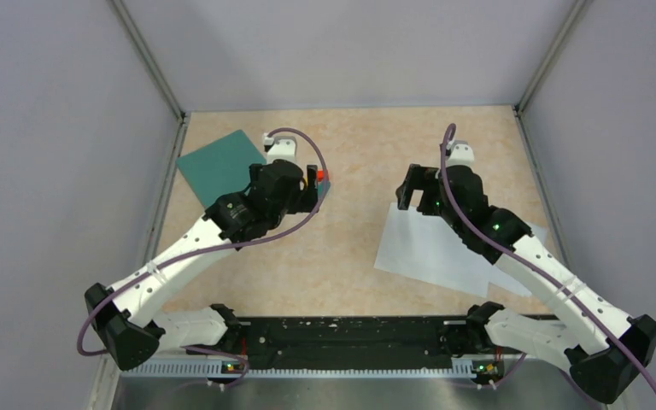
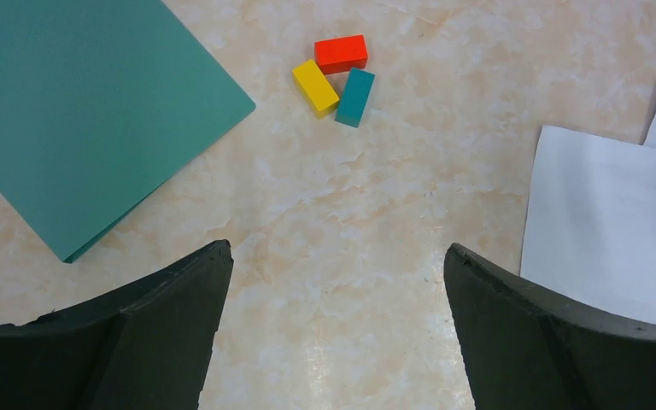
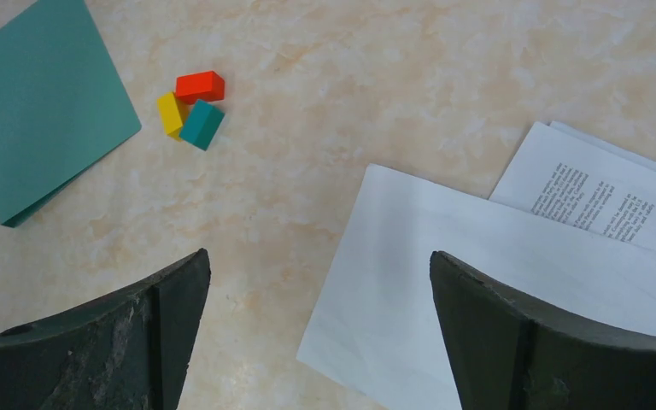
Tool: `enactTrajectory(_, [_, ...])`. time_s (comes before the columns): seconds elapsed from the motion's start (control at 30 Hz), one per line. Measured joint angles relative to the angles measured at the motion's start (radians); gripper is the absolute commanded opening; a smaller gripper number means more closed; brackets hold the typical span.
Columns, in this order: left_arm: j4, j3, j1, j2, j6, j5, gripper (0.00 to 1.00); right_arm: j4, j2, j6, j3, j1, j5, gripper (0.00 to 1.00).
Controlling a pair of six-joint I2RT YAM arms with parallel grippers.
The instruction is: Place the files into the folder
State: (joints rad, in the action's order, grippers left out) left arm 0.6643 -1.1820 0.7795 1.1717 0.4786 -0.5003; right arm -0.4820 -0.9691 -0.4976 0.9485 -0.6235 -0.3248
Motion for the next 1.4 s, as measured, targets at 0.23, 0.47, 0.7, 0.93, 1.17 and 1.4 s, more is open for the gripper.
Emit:
enactTrajectory(0.23, [0.008, 0.0, -0.023, 0.003, 0.044, -0.025, 0.98, 0.003, 0.0, -0.009, 0.0, 0.0, 0.027, 0.99])
enactTrajectory(0.47, [0.003, 0.047, -0.251, -0.023, 0.14, 0.02, 0.98, 0.086, -0.069, -0.043, -0.006, 0.0, 0.123, 0.99])
enactTrajectory(0.7, [-0.002, 0.053, -0.459, -0.017, 0.208, 0.079, 0.98, 0.28, -0.32, -0.111, -0.025, -0.035, 0.27, 0.99])
enactTrajectory(0.93, [-0.079, 0.175, -0.83, 0.02, 0.318, 0.19, 0.98, 0.4, -0.555, -0.154, -0.011, -0.097, 0.384, 0.99])
enactTrajectory(1.17, [-0.203, 0.218, -1.102, 0.183, 0.356, 0.326, 0.98, 0.505, -0.824, -0.176, 0.231, -0.152, 0.447, 0.99])
enactTrajectory(1.4, [-0.296, 0.023, -1.136, 0.488, 0.305, 0.378, 0.98, 0.534, -1.083, -0.141, 0.581, -0.174, 0.483, 0.99])
